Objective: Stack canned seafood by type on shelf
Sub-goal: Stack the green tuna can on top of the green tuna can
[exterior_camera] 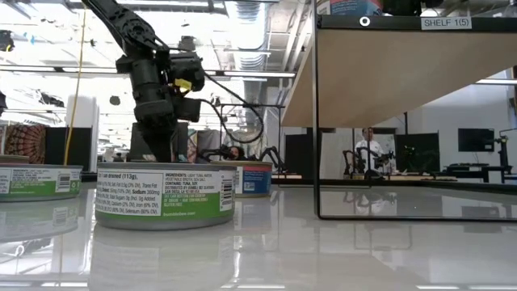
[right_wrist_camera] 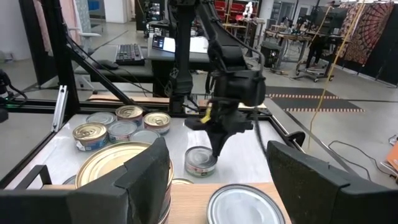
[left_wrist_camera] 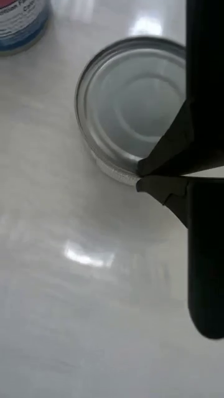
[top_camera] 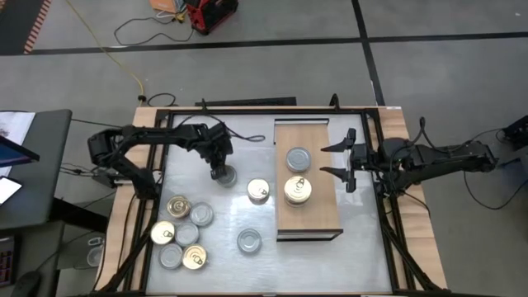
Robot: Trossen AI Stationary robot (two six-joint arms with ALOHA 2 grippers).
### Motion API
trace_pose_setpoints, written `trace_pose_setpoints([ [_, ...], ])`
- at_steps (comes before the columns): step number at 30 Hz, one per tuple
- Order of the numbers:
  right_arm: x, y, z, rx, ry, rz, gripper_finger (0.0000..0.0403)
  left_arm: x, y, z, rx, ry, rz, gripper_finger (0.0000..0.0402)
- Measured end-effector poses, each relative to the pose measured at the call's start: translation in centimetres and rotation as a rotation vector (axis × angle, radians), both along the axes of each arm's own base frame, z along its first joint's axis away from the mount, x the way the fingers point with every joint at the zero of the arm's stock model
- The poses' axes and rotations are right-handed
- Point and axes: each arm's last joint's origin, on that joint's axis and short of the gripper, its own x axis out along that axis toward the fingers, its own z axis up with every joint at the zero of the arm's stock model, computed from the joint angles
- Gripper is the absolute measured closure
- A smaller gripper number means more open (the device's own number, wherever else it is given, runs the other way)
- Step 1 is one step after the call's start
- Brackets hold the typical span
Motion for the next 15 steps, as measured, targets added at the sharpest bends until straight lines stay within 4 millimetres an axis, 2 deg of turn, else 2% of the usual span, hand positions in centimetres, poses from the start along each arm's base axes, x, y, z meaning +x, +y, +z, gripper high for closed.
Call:
trace_pose_setpoints([
  [3,0.0,0.0,0.0,0.0,0.0,0.0,0.0108,-0.6,1.1,0.0,-0.101,-0.048,0.027,0.0401],
  [8,0.0,0.0,0.0,0.001,0.001,0.0,0.0108,-1.5,2.1,-0.1,-0.118,-0.055,0.027,0.0401],
  [15,0.0,0.0,0.0,0.001,0.001,0.0,0.0108,-1.8,2.8,0.1,0.022,0.006,0.057,0.0401],
])
